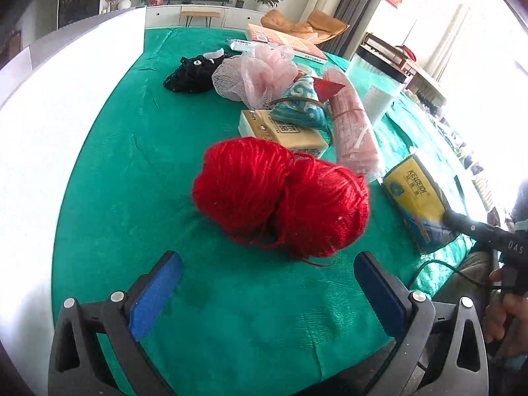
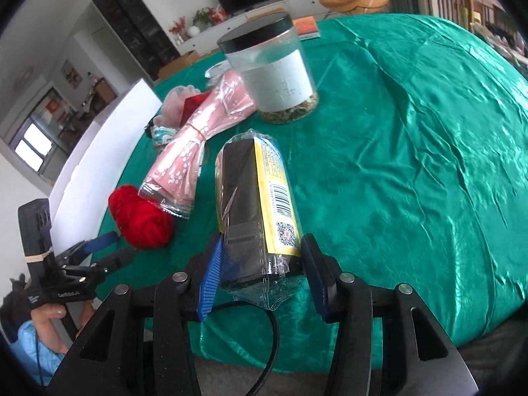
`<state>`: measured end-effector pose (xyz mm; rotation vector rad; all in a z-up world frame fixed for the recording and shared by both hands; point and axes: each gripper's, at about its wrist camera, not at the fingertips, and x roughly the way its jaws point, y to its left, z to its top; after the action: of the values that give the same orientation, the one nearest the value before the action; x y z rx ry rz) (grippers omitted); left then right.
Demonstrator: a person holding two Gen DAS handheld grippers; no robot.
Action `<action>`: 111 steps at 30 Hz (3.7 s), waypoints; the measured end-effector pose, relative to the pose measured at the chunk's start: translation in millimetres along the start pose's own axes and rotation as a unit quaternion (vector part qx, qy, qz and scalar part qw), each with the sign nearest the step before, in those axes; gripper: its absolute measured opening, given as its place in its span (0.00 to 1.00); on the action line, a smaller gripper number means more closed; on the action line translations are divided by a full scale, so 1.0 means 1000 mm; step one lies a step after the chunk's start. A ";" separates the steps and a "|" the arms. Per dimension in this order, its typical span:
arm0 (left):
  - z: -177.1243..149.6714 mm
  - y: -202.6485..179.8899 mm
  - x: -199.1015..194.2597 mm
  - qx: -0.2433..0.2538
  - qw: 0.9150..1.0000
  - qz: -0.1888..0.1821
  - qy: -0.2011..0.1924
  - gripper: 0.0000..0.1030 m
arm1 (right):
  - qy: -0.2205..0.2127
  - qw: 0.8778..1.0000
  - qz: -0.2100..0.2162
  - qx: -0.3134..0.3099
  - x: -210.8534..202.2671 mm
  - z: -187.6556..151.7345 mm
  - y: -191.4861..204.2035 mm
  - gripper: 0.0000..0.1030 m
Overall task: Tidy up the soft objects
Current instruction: 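Reach the left tool to the red yarn balls while the right tool reaches the black-yellow roll, then close the left tool on the red yarn while the right tool grips the black-yellow roll, then drop the red yarn and black-yellow roll into the white box with both tools, then move the right tool toward the pink floral packaged bundle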
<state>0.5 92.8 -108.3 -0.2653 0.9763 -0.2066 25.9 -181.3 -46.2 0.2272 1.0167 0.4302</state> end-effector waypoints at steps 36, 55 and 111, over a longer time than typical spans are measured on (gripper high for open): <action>0.070 0.035 0.025 -0.063 0.998 0.022 -0.016 0.72 | 0.032 0.991 -0.125 0.015 0.072 0.168 -0.065 0.52; 0.073 0.146 -0.161 -0.127 0.971 0.138 -0.149 0.73 | -0.006 0.982 0.135 -0.130 -0.010 0.170 0.199 0.52; 0.074 0.015 0.067 0.055 0.987 0.150 -0.018 1.00 | -0.054 0.977 -0.206 -0.035 0.069 0.043 -0.036 0.85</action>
<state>100.3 97.4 -126.5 -0.0187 0.9524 0.0198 102.8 -182.1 -91.0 -0.0267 0.9116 0.0755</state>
